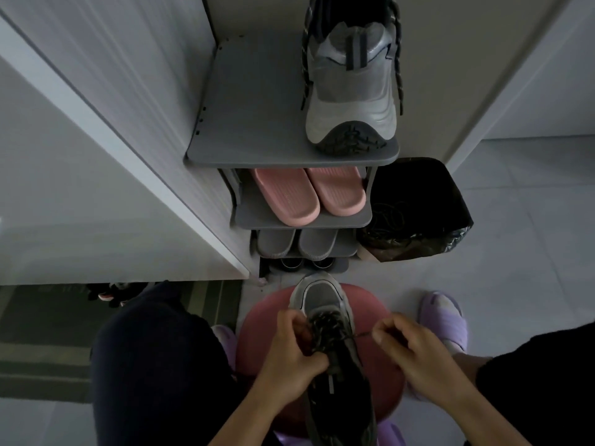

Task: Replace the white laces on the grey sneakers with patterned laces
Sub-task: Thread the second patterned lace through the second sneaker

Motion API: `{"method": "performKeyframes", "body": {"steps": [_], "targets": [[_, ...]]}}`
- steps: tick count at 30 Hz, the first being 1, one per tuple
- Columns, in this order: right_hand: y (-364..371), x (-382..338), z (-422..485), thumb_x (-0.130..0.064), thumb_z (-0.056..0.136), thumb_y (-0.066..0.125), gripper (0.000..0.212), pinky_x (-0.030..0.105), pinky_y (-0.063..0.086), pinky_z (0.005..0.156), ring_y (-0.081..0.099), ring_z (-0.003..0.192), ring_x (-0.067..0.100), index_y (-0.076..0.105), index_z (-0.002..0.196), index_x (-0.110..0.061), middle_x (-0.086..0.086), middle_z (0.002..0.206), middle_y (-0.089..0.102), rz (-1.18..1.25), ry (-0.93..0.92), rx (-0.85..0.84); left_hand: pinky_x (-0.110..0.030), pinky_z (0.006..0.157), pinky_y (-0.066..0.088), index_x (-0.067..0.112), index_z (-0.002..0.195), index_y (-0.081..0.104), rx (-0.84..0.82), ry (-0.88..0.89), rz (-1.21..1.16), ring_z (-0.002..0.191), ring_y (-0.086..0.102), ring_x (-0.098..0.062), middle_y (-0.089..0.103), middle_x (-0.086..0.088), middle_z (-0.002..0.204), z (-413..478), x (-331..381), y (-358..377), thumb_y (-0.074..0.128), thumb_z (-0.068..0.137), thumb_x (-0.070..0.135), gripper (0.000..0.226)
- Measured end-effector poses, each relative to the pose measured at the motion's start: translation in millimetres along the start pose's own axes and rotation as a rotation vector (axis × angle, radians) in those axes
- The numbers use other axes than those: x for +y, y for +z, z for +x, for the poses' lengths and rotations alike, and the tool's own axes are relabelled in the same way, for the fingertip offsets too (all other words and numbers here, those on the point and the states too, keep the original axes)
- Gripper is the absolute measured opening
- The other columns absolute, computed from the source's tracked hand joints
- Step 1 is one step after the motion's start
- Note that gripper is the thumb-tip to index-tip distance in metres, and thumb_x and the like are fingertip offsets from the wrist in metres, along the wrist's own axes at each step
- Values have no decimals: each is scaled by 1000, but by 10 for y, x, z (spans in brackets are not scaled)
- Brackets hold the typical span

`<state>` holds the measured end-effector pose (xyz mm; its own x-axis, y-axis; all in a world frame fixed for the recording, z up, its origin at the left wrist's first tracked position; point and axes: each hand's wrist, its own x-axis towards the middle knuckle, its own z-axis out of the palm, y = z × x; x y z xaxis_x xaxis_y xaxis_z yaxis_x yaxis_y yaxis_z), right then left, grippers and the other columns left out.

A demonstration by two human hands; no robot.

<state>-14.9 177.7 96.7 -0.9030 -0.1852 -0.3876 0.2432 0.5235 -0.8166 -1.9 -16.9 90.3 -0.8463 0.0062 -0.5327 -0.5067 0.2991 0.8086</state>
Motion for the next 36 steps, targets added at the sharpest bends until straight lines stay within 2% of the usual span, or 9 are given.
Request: {"method": "performKeyframes", "body": {"steps": [5, 11, 14, 18, 22, 25, 31, 34, 36], "targets": [[-45, -7, -75, -9, 87, 60, 9, 11, 39, 55, 46, 54, -1, 61, 78, -12, -1, 65, 60, 176, 76, 5, -14, 61, 41, 21, 93, 40, -46, 28, -16, 69, 44, -6, 47, 3, 82, 39, 28, 16, 64, 64, 7, 41], [-97, 41, 85, -16, 82, 66, 13, 9, 46, 71, 61, 75, -8, 64, 82, -29, -11, 82, 70, -121, 190, -263, -13, 68, 46, 17, 94, 54, -199, 16, -7, 76, 53, -3, 58, 4, 88, 40, -3, -224, 74, 75, 9, 28], [-195, -8, 235, -14, 81, 65, 20, 12, 44, 71, 61, 74, -2, 59, 75, -32, -14, 78, 66, -227, 179, -37, -12, 56, 42, 21, 84, 61, -178, -40, 7, 62, 52, 0, 62, 9, 73, 10, -54, -378, 76, 74, 12, 21], [-319, -153, 405, -23, 86, 59, 16, 24, 39, 61, 53, 61, 12, 61, 74, -13, -3, 66, 61, -8, 283, 237, -7, 58, 42, 26, 67, 66, 86, 52, 202, 62, 59, 2, 67, 18, 68, -35, -149, -664, 77, 74, 11, 20], [-278, -263, 406, -30, 94, 46, 37, 19, 24, 37, 31, 38, 10, 51, 65, -7, 7, 55, 46, 579, 489, 169, -20, 54, 46, 29, 70, 65, 347, 99, 261, 53, 58, -4, 67, 11, 64, 17, -204, -923, 68, 81, 10, 22], [-210, -268, 274, -33, 97, 37, 52, 23, 37, 42, 44, 42, 17, 56, 57, -5, 11, 54, 55, 807, 544, 67, -21, 42, 39, 10, 71, 64, 486, 24, -94, 40, 46, -11, 56, -3, 50, 37, -155, -845, 55, 92, 13, 22], [-101, -15, -28, -40, 98, 32, 69, 17, 26, 35, 31, 33, 10, 62, 44, -9, 2, 39, 44, 537, 541, 62, -16, 33, 29, 6, 81, 55, 273, -233, -834, 36, 45, -11, 57, -7, 54, 44, -25, -496, 38, 99, 30, 34], [-48, 81, -66, -29, 97, 41, 48, 20, 36, 44, 39, 39, 11, 65, 65, -4, 4, 48, 52, 660, 543, 21, -20, 42, 37, 12, 88, 50, 284, -163, -678, 47, 51, -10, 55, -8, 71, 43, 35, -335, 53, 91, 9, 6], [-42, 41, -43, -17, 93, 49, 31, 21, 44, 49, 49, 45, 12, 66, 71, -2, 8, 56, 60, 781, 526, 5, -23, 61, 45, 13, 110, 45, 352, -85, -418, 67, 56, -12, 55, -2, 85, 77, -2, -317, 58, 87, 1, 30]]}}
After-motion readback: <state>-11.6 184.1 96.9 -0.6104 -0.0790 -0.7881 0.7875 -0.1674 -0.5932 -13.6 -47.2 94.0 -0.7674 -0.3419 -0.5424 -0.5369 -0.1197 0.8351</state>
